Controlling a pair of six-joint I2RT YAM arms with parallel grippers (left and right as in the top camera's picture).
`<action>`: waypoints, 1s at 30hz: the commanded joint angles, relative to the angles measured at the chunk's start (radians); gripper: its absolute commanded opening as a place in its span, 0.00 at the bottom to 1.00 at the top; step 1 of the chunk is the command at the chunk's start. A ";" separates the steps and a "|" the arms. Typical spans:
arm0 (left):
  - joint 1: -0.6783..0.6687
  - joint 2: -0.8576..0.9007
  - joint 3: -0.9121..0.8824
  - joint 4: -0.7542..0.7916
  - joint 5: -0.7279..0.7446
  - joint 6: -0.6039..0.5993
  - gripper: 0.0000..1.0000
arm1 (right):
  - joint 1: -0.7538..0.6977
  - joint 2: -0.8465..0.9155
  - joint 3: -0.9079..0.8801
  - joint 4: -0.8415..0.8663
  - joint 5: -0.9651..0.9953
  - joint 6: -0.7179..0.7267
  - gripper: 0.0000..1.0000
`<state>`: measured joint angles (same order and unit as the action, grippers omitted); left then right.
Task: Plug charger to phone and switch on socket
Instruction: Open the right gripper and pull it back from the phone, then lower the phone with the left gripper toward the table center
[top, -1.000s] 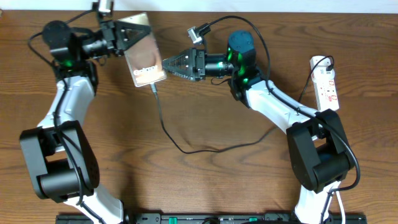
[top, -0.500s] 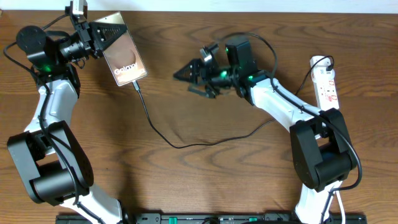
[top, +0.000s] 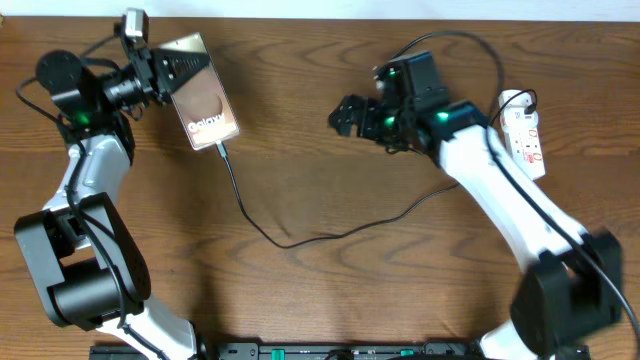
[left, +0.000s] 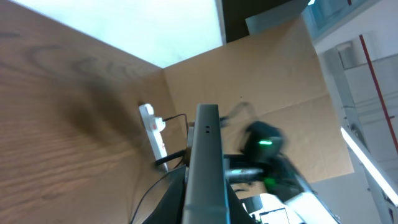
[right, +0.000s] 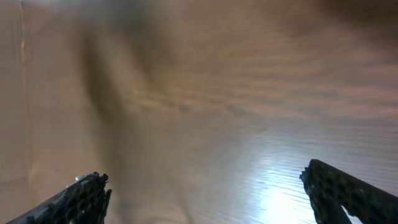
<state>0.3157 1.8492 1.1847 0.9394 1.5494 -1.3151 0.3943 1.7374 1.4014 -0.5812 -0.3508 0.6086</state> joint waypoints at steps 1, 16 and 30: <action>-0.007 -0.025 -0.072 0.005 -0.006 0.079 0.07 | 0.006 -0.080 0.024 -0.042 0.237 -0.042 0.99; -0.008 -0.022 -0.391 -0.251 -0.206 0.398 0.07 | 0.007 -0.116 0.024 -0.112 0.270 -0.042 0.99; -0.008 -0.021 -0.394 -0.708 -0.463 0.722 0.08 | 0.013 -0.116 0.024 -0.119 0.270 -0.042 0.99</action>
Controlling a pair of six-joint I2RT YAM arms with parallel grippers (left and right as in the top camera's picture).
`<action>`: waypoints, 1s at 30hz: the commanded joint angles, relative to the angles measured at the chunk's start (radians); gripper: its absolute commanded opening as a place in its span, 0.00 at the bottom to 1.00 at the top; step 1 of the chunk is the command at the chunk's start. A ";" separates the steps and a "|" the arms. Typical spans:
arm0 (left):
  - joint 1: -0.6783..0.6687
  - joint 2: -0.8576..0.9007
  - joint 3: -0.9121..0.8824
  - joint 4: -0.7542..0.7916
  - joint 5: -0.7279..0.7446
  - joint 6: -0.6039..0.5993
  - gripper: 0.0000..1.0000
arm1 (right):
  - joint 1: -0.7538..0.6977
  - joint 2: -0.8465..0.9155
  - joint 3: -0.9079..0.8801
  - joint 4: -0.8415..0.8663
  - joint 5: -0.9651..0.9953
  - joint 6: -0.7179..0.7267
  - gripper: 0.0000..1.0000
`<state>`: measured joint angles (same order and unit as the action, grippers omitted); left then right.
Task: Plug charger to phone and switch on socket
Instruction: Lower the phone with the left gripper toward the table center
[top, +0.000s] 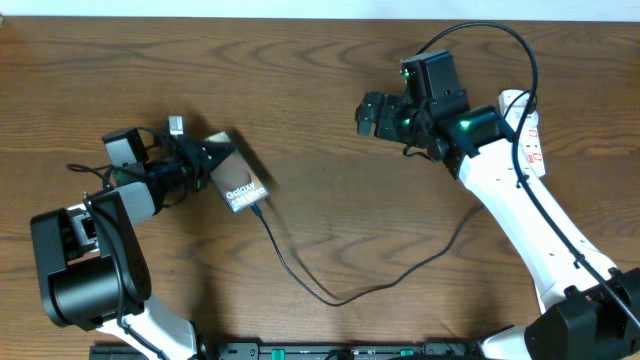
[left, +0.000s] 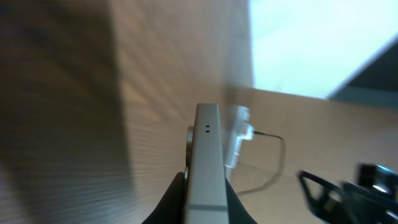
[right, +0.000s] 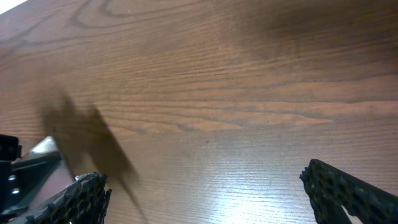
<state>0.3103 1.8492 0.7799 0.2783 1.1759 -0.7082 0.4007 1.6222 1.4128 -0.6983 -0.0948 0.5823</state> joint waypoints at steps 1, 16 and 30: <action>-0.002 -0.021 0.011 -0.071 -0.112 0.126 0.07 | 0.007 -0.001 0.012 -0.003 0.014 -0.016 0.99; -0.002 -0.021 0.011 -0.231 -0.340 0.132 0.07 | 0.007 -0.001 0.012 -0.010 0.014 -0.015 0.99; -0.002 -0.021 0.011 -0.289 -0.385 0.132 0.24 | 0.007 -0.001 0.012 -0.009 0.014 -0.015 0.99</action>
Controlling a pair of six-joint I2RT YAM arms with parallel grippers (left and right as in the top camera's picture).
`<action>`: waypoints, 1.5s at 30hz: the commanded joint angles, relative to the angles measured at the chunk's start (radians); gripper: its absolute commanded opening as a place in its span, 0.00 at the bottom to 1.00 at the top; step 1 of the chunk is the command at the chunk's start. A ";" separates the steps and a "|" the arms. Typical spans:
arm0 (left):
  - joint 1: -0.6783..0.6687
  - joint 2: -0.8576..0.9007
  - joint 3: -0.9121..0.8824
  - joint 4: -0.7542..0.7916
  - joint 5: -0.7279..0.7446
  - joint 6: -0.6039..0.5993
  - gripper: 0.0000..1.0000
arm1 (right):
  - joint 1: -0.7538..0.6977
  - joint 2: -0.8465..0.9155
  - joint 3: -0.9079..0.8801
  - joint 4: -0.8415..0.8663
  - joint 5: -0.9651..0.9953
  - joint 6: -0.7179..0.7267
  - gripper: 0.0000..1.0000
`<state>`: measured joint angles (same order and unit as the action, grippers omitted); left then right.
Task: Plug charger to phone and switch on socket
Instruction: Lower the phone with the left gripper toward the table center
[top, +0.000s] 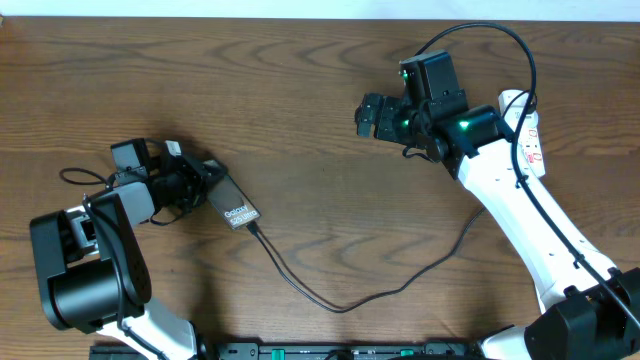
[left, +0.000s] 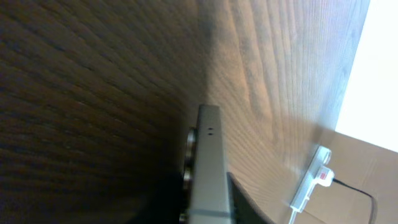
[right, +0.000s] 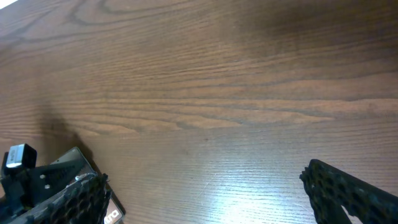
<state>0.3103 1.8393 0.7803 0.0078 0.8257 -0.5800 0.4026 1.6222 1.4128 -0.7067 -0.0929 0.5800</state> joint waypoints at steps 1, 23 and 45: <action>-0.002 -0.011 0.011 -0.021 -0.034 0.004 0.25 | 0.005 -0.001 0.012 -0.001 0.012 -0.013 0.99; -0.002 -0.011 0.011 -0.086 -0.035 0.004 0.50 | 0.005 -0.001 0.012 -0.005 0.012 -0.013 0.99; -0.002 -0.011 0.011 -0.244 -0.191 0.004 0.57 | 0.005 -0.001 0.012 -0.008 0.012 -0.013 0.99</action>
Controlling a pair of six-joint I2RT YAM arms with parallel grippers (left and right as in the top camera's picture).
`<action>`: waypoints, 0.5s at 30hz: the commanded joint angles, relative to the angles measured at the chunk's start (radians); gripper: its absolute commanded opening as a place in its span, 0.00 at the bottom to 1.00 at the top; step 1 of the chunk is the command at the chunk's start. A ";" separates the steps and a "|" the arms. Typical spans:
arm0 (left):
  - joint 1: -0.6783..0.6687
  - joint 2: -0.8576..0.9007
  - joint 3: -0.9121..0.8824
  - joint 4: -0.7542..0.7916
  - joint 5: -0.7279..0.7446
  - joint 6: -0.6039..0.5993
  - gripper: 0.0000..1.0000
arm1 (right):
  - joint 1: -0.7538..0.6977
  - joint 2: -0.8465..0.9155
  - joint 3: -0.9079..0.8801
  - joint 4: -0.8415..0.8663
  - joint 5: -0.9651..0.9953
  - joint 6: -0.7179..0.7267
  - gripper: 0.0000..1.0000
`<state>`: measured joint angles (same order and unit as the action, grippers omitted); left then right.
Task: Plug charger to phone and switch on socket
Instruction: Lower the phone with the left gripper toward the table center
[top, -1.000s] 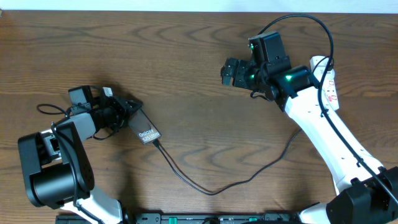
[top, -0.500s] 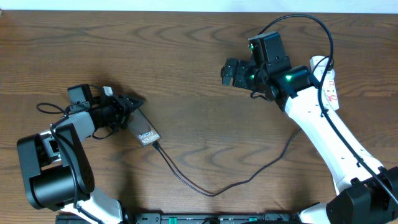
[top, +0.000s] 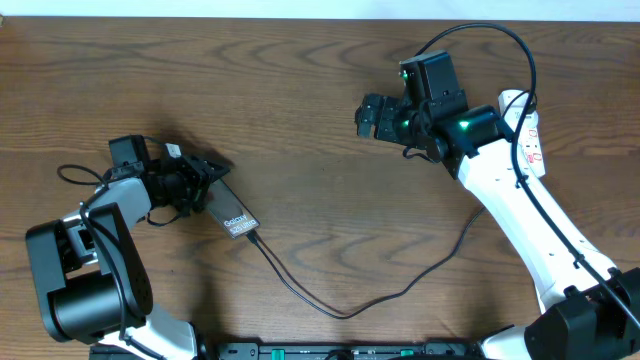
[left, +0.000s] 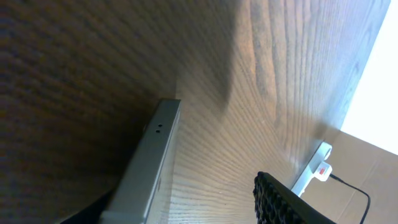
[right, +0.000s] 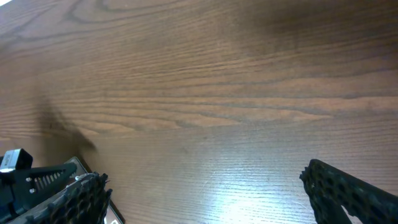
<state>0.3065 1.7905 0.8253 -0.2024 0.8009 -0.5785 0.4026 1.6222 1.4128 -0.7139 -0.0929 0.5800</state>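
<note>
The phone (top: 232, 212) is at the table's left, dark side up with white lettering, and looks tilted. The black charger cable (top: 340, 310) is plugged into its lower end and loops right to the white power strip (top: 526, 130). My left gripper (top: 200, 178) is open at the phone's upper end. In the left wrist view the phone's grey edge (left: 152, 168) lies against the left finger, far from the other finger (left: 280, 202). My right gripper (top: 368, 115) hangs open and empty left of the strip.
The right arm's white links (top: 520, 220) cross the right half of the table above the cable. The strip (left: 314, 169) shows a red mark in the left wrist view. The left arm's base (top: 85, 300) stands at the front left.
My left gripper was shut on the phone's edge and is now open, with the phone resting against one finger. The phone sits a little lower. The right arm has not moved.
My left gripper held the phone, cable plugged in, at the back left. It then held the phone further forward at the left, and after that lower still. The right gripper shifted slightly right and stayed open. Now the left jaws are open.
</note>
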 joint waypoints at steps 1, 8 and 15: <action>0.002 0.037 -0.034 -0.033 -0.166 0.002 0.58 | 0.005 -0.001 0.012 -0.001 0.012 -0.013 0.99; 0.002 0.037 -0.034 -0.041 -0.166 0.002 0.58 | 0.005 -0.001 0.012 -0.001 0.012 -0.013 0.99; 0.002 0.037 -0.034 -0.079 -0.167 0.002 0.58 | 0.005 -0.001 0.012 -0.002 0.013 -0.013 0.99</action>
<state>0.3065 1.7863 0.8310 -0.2375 0.7910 -0.5781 0.4026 1.6222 1.4128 -0.7139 -0.0929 0.5800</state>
